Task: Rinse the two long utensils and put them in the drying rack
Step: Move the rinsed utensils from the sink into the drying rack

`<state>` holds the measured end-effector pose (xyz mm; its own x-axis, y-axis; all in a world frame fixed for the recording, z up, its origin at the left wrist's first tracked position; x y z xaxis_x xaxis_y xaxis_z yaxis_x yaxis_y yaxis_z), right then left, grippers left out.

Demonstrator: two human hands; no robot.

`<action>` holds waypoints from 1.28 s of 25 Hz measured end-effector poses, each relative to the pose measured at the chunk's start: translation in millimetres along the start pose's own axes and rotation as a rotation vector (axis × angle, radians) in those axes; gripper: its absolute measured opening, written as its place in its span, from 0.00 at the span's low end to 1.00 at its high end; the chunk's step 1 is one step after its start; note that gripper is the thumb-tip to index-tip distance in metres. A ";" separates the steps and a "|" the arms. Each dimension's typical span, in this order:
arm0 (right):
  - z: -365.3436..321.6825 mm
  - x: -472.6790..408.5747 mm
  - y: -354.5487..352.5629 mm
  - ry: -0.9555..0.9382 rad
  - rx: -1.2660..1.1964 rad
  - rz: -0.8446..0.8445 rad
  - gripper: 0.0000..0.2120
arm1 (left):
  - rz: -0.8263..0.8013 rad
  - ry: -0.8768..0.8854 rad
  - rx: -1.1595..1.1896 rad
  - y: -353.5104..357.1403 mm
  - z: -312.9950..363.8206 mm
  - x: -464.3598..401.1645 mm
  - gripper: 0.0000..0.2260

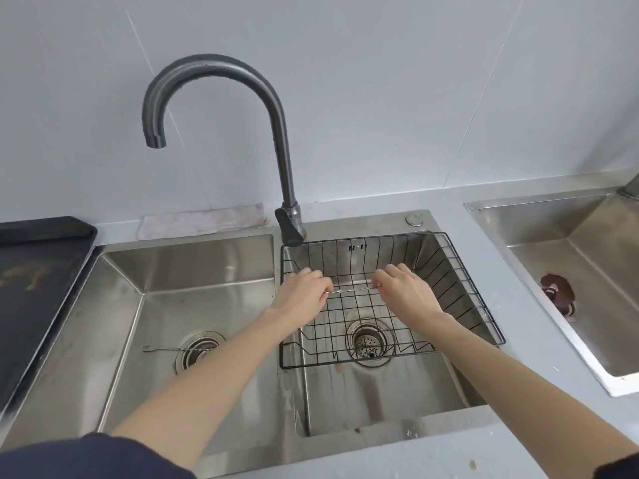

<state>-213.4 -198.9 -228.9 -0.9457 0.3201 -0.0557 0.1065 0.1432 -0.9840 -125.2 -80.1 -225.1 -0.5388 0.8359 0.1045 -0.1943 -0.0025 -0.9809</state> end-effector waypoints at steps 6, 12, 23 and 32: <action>38.1 -10.3 34.5 0.085 -0.032 -0.112 0.11 | -0.109 0.024 0.001 31.0 13.5 -30.5 0.13; 55.8 -20.9 72.6 0.127 -0.082 -0.202 0.11 | -0.204 0.015 0.024 65.0 9.3 -53.2 0.13; 70.7 -43.2 100.5 0.139 -0.125 -0.233 0.09 | -0.274 0.019 0.037 96.0 0.6 -76.3 0.14; 71.9 -39.6 105.5 0.164 -0.123 -0.288 0.10 | -0.303 -0.014 0.008 103.0 -4.5 -83.2 0.13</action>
<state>-186.8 -263.8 -342.7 -0.8813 0.3949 0.2594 -0.1121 0.3585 -0.9268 -96.6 -147.5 -335.6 -0.4664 0.7917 0.3945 -0.3542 0.2415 -0.9035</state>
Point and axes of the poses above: each hand's wrist, its own x-axis away from the middle knuckle, its own y-axis out of the palm, z = x × y, the point moved 7 cm from there along -x, towards the middle knuckle, and after that the axes turned 3 degrees about -y, right-handed, at the moved point
